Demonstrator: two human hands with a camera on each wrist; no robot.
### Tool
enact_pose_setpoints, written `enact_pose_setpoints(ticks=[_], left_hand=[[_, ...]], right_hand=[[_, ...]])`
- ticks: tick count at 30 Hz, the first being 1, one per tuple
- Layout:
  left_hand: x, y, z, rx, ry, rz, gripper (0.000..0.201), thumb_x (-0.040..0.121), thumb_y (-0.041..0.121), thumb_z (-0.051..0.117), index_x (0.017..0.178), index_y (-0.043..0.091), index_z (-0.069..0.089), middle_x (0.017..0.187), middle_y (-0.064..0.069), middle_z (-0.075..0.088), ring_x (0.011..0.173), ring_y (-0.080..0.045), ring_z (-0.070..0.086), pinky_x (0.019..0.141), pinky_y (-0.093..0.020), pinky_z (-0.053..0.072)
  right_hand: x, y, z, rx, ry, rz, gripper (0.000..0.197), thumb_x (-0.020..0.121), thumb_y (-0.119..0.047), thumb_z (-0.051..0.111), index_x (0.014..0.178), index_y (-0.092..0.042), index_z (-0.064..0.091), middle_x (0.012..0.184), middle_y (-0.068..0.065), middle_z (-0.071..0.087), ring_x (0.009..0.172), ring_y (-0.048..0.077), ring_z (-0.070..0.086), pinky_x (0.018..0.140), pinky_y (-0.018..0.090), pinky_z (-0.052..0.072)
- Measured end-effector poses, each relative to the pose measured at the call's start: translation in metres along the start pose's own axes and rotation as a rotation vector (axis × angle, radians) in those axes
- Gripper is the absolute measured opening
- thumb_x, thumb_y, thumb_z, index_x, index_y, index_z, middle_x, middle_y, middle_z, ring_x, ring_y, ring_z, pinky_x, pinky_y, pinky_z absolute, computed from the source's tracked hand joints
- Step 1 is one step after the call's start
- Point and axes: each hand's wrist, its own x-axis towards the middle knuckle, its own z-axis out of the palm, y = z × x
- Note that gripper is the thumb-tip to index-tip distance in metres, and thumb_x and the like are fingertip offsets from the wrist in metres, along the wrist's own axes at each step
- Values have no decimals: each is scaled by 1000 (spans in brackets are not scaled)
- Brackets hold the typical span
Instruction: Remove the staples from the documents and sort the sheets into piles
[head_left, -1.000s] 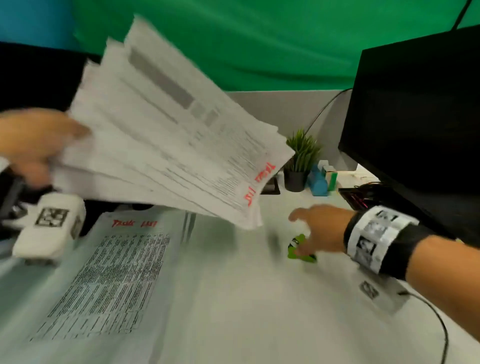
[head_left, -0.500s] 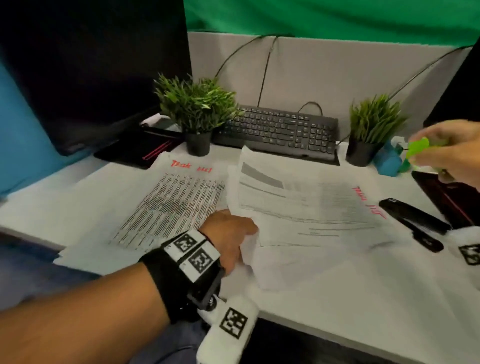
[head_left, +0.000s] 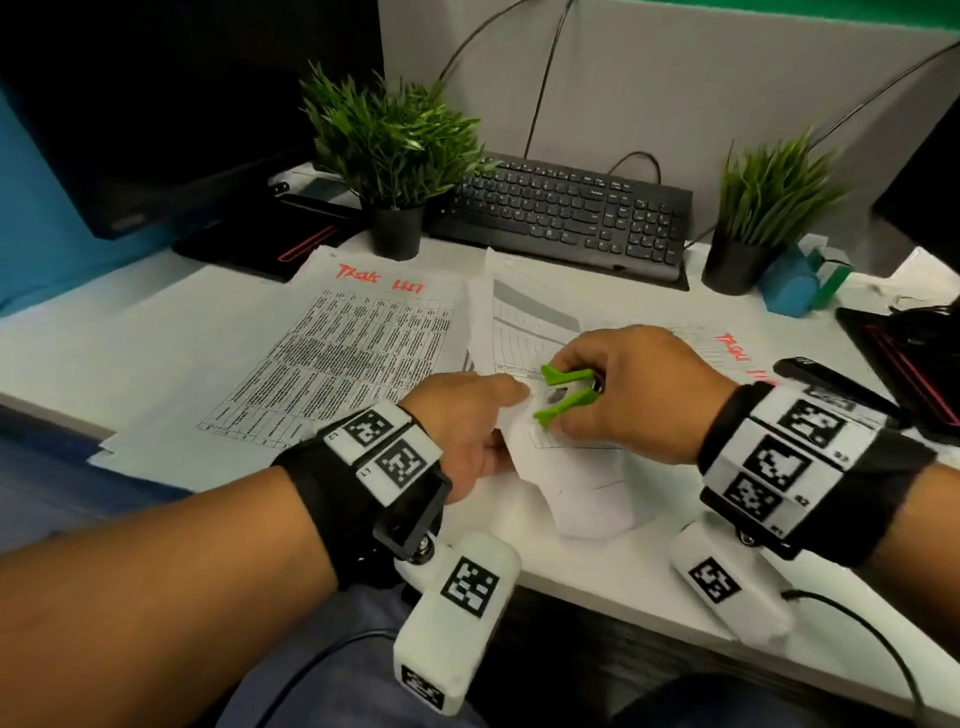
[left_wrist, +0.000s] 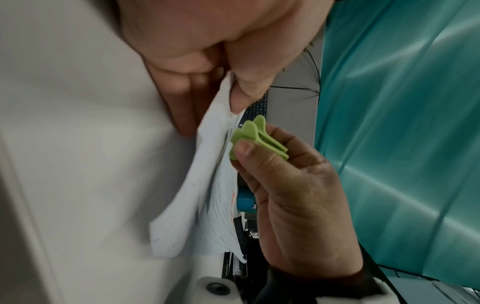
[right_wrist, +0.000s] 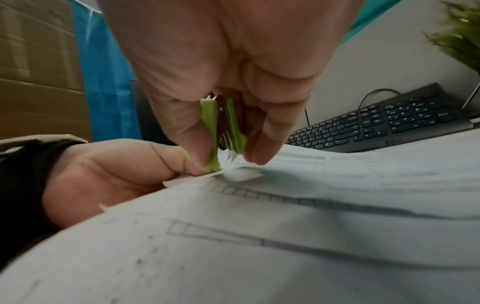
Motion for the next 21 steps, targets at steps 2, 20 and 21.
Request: enact_pose_setpoints(ticks=[2, 20, 21], left_hand=[[1, 0, -2, 0, -11, 10, 25, 94, 6, 66, 119, 5, 67, 103, -19, 78, 77, -31, 75, 58, -39, 63], [1, -3, -11, 2, -229, 4, 35, 104, 27, 53, 126, 2, 67, 112, -19, 76, 91, -31, 75, 65, -35, 63], [1, -3, -11, 0, -231, 2, 35, 105, 27, 52, 126, 3, 67, 112, -19, 76, 89, -30, 75, 65, -35, 63]], right_hand=[[2, -1, -2, -42, 15, -25, 42, 72, -35, 84, 111, -30, 72, 88, -13, 67, 76, 2, 57, 65, 15, 42], [-5, -16, 15, -146, 39, -44, 45, 79, -44, 75, 119, -25, 69, 98, -5, 71, 88, 13, 62, 73, 24, 48], [-4, -17, 16, -155, 35, -45, 45, 80, -44, 75, 120, -25, 69, 98, -5, 71, 88, 13, 62, 72, 23, 46]])
